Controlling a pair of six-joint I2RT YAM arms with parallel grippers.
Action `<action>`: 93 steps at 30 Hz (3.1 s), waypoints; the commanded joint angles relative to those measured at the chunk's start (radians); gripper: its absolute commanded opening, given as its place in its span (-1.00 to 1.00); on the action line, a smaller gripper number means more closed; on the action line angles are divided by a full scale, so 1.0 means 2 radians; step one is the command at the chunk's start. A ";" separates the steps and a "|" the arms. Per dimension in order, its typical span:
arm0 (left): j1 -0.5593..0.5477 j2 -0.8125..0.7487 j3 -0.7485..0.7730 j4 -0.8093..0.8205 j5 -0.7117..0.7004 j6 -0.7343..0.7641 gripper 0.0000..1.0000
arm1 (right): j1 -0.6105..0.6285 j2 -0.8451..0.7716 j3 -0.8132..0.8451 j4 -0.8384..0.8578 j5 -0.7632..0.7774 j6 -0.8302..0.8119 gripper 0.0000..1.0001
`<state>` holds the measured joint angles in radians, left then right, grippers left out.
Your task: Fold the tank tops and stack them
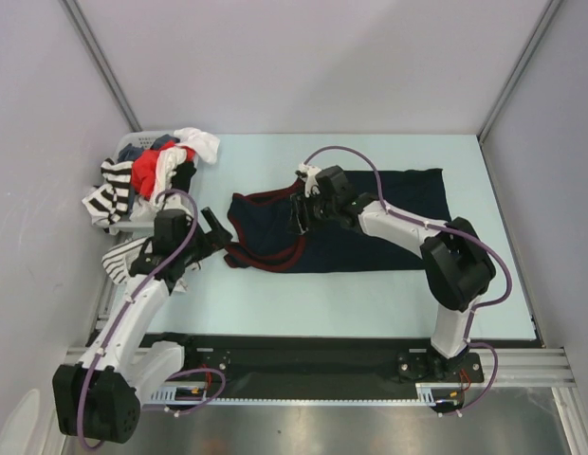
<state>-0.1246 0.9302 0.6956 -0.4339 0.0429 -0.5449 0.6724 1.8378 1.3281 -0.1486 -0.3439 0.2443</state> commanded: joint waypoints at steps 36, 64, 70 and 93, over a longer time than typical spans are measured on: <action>0.001 0.099 -0.114 0.173 -0.051 -0.046 0.47 | -0.017 0.049 -0.020 0.031 0.136 0.001 -0.95; 0.001 0.132 -0.130 0.248 0.025 -0.002 0.47 | -0.045 0.081 -0.014 0.035 0.091 0.031 -0.85; -0.005 0.185 -0.105 0.260 0.030 0.007 0.44 | -0.042 0.079 -0.017 0.044 0.073 0.024 -0.83; -0.005 0.042 -0.125 0.108 -0.097 -0.041 -0.99 | 0.012 0.075 -0.015 0.064 0.053 -0.010 -0.51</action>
<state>-0.1329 1.0245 0.4534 -0.1463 -0.0837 -0.5926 0.6624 1.9915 1.2888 -0.0685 -0.2081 0.2539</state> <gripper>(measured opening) 0.011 0.241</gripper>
